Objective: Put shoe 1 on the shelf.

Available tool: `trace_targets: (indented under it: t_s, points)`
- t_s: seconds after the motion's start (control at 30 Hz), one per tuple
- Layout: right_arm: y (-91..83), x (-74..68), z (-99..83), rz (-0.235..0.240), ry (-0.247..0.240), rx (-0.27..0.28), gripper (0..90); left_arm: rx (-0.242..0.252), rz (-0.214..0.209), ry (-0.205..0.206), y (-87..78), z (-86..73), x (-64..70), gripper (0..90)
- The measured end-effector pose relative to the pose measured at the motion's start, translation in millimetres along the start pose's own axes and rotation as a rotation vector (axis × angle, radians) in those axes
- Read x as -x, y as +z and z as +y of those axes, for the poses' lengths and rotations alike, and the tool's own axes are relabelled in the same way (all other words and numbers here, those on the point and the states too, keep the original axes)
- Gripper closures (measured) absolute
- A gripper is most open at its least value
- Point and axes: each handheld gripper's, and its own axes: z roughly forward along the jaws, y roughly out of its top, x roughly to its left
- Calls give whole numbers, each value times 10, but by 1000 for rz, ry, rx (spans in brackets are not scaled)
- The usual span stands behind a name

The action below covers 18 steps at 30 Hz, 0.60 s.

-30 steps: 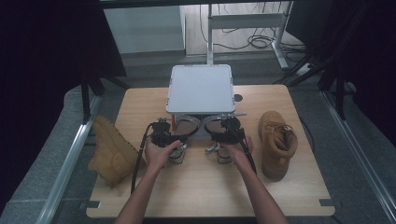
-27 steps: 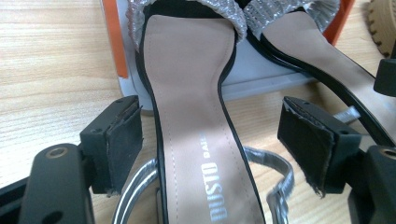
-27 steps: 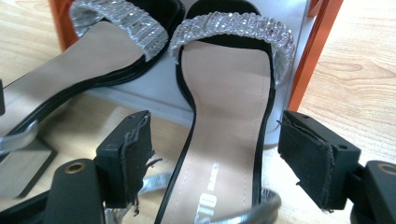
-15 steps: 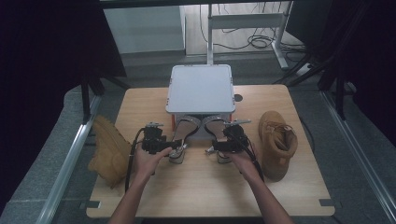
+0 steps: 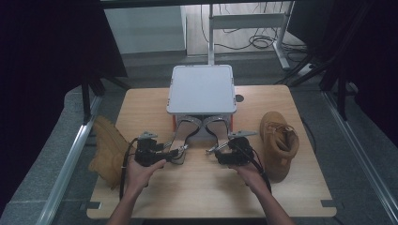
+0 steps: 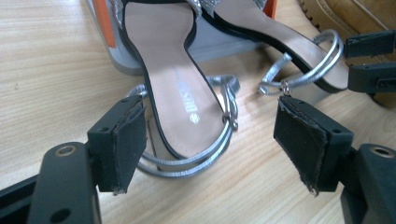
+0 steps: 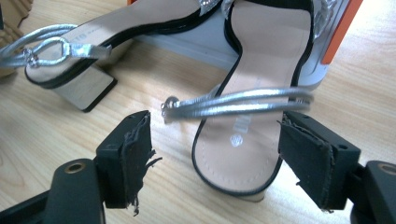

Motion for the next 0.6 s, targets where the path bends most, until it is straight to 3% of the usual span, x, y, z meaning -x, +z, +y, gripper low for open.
trace_targets:
  t_s: [0.23,0.6]
  points:
    - [-26,15,-141,9,-10,20,277,0,0,4,-33,-144,-16,258]
    - [-40,57,-333,11,-23,71,304,19,3,48,-83,-383,44,264]
